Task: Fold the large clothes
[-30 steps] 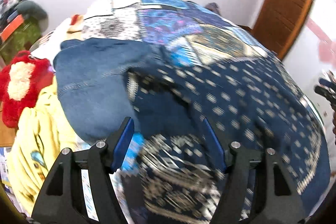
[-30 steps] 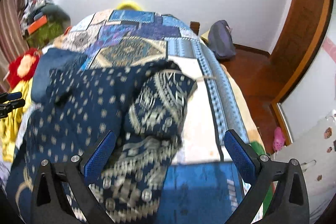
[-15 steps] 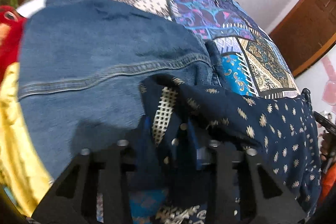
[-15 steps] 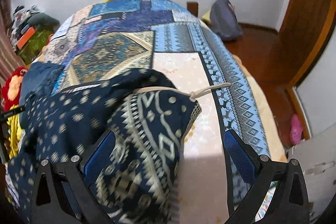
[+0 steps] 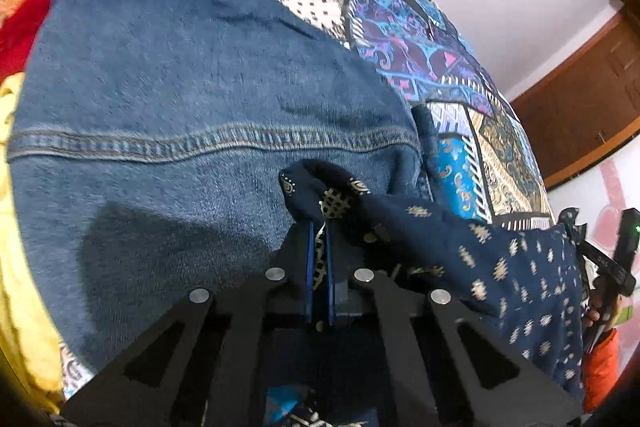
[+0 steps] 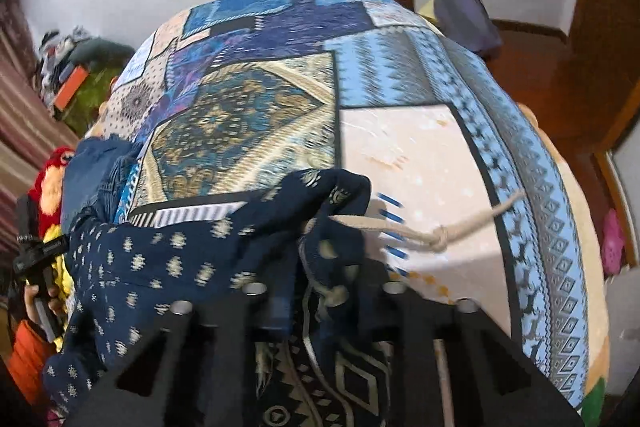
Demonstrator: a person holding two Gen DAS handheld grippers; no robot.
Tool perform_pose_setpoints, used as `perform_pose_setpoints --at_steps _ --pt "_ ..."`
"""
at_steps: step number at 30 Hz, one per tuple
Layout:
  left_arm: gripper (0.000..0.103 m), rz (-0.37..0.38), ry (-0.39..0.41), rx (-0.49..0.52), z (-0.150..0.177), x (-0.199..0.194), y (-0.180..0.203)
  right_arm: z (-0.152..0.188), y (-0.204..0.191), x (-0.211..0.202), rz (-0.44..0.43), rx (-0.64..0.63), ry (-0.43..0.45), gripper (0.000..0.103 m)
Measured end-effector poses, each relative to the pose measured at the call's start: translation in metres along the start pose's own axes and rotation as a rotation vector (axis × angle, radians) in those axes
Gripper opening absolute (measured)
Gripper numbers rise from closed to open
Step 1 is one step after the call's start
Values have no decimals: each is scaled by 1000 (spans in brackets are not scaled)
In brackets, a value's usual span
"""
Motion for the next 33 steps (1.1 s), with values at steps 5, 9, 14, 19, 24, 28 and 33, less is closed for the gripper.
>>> perform_pose_setpoints --at_steps 5,9,14,19,24,28,33 --pt "3 -96 92 115 -5 -40 29 -21 -28 -37 29 -90 94 10" --pt "3 -154 169 156 -21 -76 47 -51 -53 -59 30 -152 158 10" --pt "3 -242 228 160 -54 -94 47 -90 -87 -59 72 -220 214 10" --pt "3 -312 205 89 -90 -71 19 -133 -101 -21 124 -219 204 10" --pt "3 -351 131 23 -105 -22 -15 -148 -88 37 224 -234 136 10" --pt "4 -356 102 7 -103 7 -30 -145 -63 73 239 -219 43 15" --pt "5 -416 106 63 -99 10 -21 -138 -34 77 428 -234 85 88"
Point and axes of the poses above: each gripper's, at about its wrist camera, not at the fingertips, and x roughly the way its jaws point, y to its right, z to its underside, the point moved 4 cm from there along x, roughly the way its jaws point, and after that the axes turned 10 degrees about -y, right-handed, at the moved point
